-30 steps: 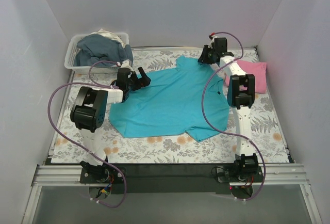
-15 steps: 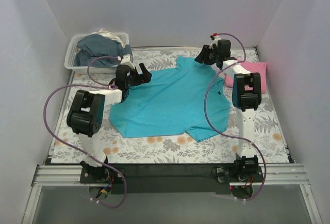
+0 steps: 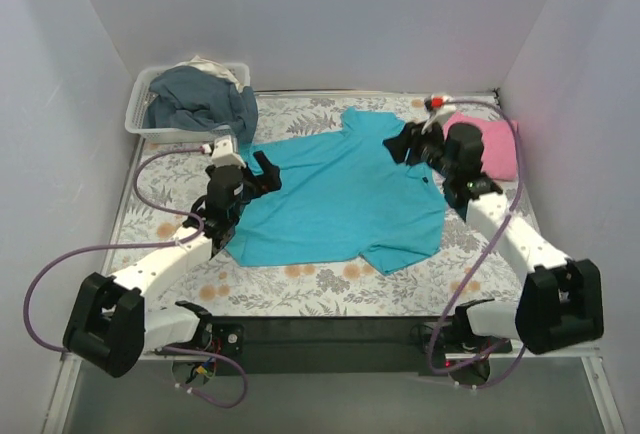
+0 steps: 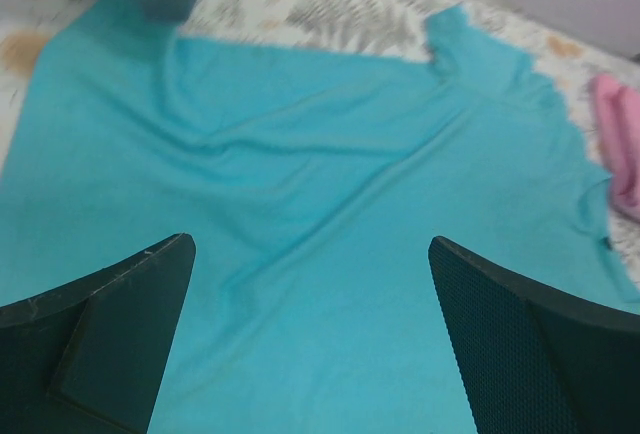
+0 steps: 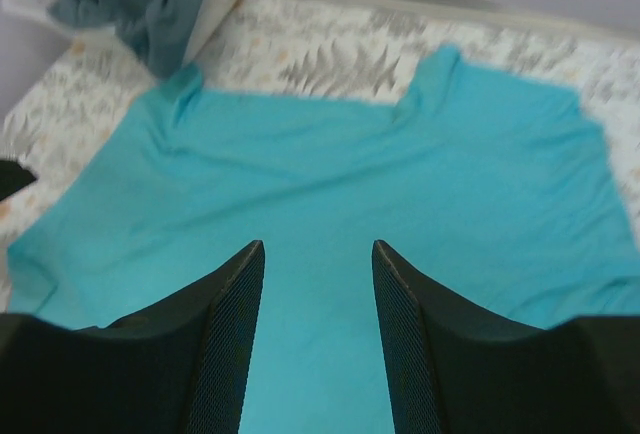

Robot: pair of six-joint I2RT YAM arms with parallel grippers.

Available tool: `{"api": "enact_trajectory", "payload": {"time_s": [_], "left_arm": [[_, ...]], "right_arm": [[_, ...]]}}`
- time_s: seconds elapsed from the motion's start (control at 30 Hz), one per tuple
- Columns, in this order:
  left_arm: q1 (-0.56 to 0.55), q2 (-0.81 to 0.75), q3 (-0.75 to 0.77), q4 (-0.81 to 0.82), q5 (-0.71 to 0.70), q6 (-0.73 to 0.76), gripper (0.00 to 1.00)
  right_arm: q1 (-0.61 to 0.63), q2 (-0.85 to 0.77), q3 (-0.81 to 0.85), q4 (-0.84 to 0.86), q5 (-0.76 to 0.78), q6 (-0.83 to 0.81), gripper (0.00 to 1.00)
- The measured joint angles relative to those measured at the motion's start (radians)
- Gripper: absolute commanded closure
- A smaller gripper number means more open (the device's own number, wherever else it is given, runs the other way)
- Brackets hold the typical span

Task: Fold and stack the t-shirts
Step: Flatten the tshirt out, then fold the tshirt

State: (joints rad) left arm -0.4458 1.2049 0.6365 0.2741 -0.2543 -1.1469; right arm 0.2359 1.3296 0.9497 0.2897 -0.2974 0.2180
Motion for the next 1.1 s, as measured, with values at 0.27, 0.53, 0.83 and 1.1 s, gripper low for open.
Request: {"api": "enact_trajectory", "payload": {"time_s": [0.27,0.53,0.83,1.1], "left_arm": [[-0.039,-0.133,-0.113,-0.337,-0.198,-0.106,0.10],[-0.107,-0.165,-0.114,-0.574,-0.359,-0.239,0.27],[-0.139,-0.075,-0.080,-0.759,-0.393,-0.351,0.46],[-0.141,0.066,-0.026,-0.795,-0.391,-0.372,0.47]], "right_arm": [[0.222,-0.423,-0.404,-0.187,0.259,0.012,0.58],[0.262,-0.579,-0.442,-0.296,0.373,0.015,0.58],[0.262,-0.588,-0.510,-0.361,0.369,0.007,0.58],[0.262,-0.591,-0.517,-0.362,0.345,-0.004,0.58]]}}
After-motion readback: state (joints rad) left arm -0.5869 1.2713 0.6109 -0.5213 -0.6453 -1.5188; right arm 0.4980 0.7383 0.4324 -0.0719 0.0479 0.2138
